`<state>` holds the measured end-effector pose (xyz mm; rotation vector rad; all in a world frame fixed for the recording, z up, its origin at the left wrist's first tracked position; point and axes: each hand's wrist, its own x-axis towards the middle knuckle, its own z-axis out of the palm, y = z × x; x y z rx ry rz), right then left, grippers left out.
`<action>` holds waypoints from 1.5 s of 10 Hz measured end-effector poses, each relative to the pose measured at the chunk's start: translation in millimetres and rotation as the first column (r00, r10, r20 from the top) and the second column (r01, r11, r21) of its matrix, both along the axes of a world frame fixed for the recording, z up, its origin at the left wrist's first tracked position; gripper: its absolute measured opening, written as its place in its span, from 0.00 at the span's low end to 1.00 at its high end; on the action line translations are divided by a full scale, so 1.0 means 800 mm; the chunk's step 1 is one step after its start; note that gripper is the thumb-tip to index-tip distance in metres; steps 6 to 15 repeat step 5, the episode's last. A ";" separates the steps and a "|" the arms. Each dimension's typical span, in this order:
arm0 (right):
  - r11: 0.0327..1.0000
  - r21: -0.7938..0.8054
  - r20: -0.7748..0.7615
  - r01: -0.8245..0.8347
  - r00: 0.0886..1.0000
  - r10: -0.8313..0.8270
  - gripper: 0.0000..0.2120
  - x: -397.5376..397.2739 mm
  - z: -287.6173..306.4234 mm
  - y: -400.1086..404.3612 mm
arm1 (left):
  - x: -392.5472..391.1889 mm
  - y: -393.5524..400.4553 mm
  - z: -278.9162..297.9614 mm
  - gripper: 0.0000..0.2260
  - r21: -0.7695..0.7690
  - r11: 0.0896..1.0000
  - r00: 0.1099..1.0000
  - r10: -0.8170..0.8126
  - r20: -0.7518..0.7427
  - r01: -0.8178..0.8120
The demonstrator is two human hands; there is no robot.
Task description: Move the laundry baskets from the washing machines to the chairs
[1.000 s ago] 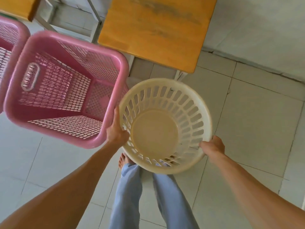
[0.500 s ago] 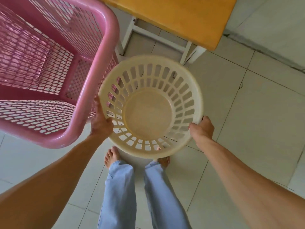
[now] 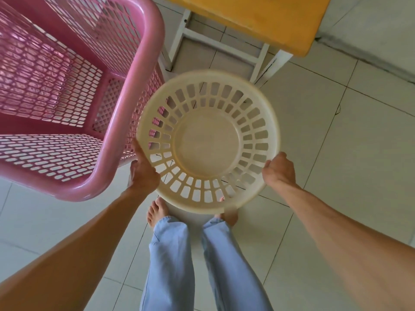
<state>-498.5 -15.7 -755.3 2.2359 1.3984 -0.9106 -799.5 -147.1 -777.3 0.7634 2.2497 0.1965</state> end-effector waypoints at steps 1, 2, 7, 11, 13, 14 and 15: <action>0.997 -0.003 0.014 -0.071 0.997 0.071 0.14 -0.002 0.007 -0.006 | 0.002 0.005 0.013 0.45 -0.082 0.994 0.996 0.077 0.045 -0.073; 0.992 0.001 0.011 -0.125 0.992 0.125 0.21 -0.005 0.019 -0.012 | -0.002 0.010 0.026 0.39 -0.131 0.989 0.994 0.072 0.082 -0.061; 0.929 -0.015 -0.170 -0.370 0.917 0.362 0.24 -0.035 0.135 -0.036 | 0.035 0.020 0.186 0.26 -0.155 0.966 0.972 -0.184 0.146 0.206; 0.929 -0.015 -0.170 -0.370 0.917 0.362 0.24 -0.035 0.135 -0.036 | 0.035 0.020 0.186 0.26 -0.155 0.966 0.972 -0.184 0.146 0.206; 0.929 -0.015 -0.170 -0.370 0.917 0.362 0.24 -0.035 0.135 -0.036 | 0.035 0.020 0.186 0.26 -0.155 0.966 0.972 -0.184 0.146 0.206; 0.929 -0.015 -0.170 -0.370 0.917 0.362 0.24 -0.035 0.135 -0.036 | 0.035 0.020 0.186 0.26 -0.155 0.966 0.972 -0.184 0.146 0.206; 0.929 -0.015 -0.170 -0.370 0.917 0.362 0.24 -0.035 0.135 -0.036 | 0.035 0.020 0.186 0.26 -0.155 0.966 0.972 -0.184 0.146 0.206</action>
